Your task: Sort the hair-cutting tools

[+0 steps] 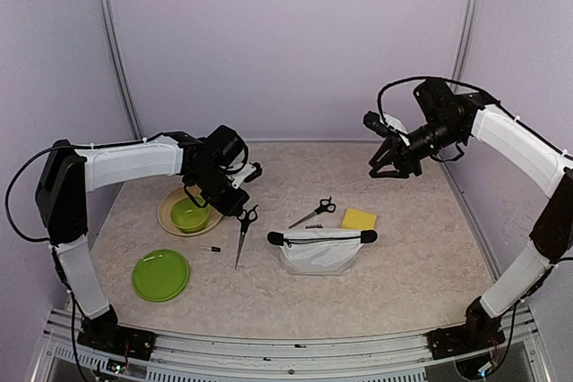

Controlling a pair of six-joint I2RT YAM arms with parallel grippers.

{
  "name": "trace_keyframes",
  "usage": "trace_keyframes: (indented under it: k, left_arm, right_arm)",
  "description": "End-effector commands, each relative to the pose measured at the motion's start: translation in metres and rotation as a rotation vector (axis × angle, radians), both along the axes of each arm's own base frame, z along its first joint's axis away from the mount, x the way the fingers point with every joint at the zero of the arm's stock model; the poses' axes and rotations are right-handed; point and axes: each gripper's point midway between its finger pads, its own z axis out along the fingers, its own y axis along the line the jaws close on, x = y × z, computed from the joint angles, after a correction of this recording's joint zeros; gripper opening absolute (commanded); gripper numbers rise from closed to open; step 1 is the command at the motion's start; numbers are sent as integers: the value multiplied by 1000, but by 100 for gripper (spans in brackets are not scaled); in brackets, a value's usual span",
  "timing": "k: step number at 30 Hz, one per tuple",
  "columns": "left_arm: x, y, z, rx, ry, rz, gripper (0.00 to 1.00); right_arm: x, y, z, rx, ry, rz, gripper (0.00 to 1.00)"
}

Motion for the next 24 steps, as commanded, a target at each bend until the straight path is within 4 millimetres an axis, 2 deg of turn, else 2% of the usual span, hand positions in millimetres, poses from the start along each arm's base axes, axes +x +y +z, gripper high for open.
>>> trace_keyframes:
  k: [1, 7, 9, 13, 14, 19, 24]
  left_arm:
    - [-15, -22, 38, -181, 35, -71, 0]
    - [-35, -40, 64, -372, 82, -105, 0]
    - [-45, -46, 68, -432, 123, -131, 0]
    - [-57, -57, 70, -509, 199, -179, 0]
    - [-59, -59, 70, -524, 215, -187, 0]
    - [-71, -71, 77, -613, 294, -237, 0]
    - [-81, -79, 84, -695, 371, -283, 0]
  right_arm:
    - [-22, 50, 26, -20, -87, 183, 35]
    - [-32, 113, 13, -131, -188, 317, 34]
    - [-34, 133, 4, -193, -263, 357, 34]
    - [-46, 167, 1, -258, -453, 449, 38]
    - [-46, 171, 2, -264, -491, 456, 39]
    - [-71, 191, 6, -258, -621, 570, 46]
    - [-92, 200, -2, -281, -626, 680, 49]
